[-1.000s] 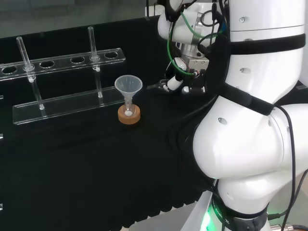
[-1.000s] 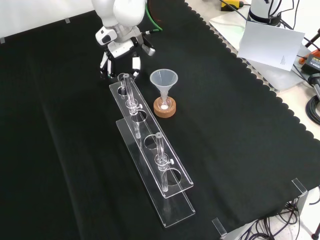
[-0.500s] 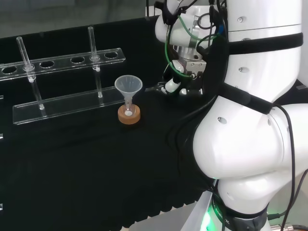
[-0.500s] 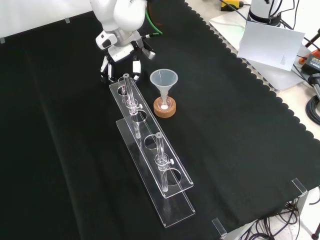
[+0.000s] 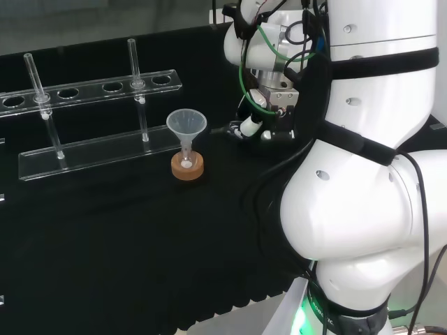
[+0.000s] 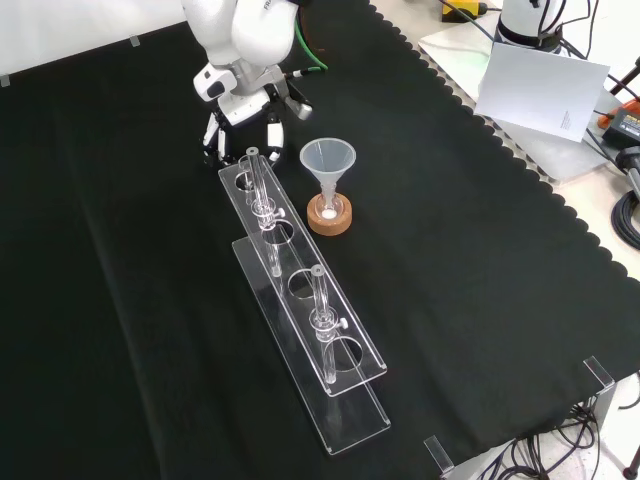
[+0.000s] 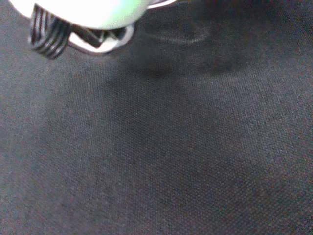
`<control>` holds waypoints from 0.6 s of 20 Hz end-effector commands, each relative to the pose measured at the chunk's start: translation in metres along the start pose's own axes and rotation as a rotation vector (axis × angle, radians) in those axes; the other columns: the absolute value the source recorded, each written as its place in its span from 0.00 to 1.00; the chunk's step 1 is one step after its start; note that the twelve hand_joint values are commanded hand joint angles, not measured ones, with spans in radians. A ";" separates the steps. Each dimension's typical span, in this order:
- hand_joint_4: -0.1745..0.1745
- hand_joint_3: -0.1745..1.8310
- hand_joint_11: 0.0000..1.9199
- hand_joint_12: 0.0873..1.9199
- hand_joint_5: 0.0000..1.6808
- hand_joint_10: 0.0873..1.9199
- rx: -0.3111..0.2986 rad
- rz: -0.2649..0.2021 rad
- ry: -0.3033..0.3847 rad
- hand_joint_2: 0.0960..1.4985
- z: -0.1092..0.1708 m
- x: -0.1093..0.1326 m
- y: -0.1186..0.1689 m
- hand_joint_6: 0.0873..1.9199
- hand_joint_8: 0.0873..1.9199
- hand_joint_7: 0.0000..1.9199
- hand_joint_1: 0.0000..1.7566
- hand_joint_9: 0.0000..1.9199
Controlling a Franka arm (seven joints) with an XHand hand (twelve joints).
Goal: Put the weighing funnel back on the table.
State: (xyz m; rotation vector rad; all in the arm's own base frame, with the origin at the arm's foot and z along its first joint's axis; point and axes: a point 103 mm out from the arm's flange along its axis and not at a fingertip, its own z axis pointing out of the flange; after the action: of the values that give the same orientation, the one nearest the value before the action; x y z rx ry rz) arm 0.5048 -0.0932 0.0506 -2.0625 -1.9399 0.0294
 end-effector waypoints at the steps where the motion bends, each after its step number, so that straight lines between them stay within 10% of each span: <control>1: 1.00 0.38 0.40 0.55 0.80 0.16 0.012 -0.021 -0.030 0.40 0.000 0.000 -0.002 0.23 0.32 0.27 0.64 0.48; 4: 1.00 0.31 0.38 0.57 0.75 0.16 0.020 -0.028 -0.037 0.48 -0.001 0.001 -0.005 0.29 0.33 0.25 0.63 0.46; 8: 0.64 0.35 0.30 0.62 0.48 0.20 0.030 -0.023 -0.041 0.38 -0.005 -0.002 -0.008 0.35 0.33 0.23 0.56 0.42; 12: 0.51 0.38 0.22 0.66 0.25 0.24 0.049 -0.038 -0.046 0.33 -0.011 -0.003 -0.013 0.29 0.33 0.18 0.55 0.35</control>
State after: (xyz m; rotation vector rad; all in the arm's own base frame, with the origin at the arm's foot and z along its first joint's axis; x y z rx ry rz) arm 0.4974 -0.0950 0.0581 -2.0259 -1.9798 0.0962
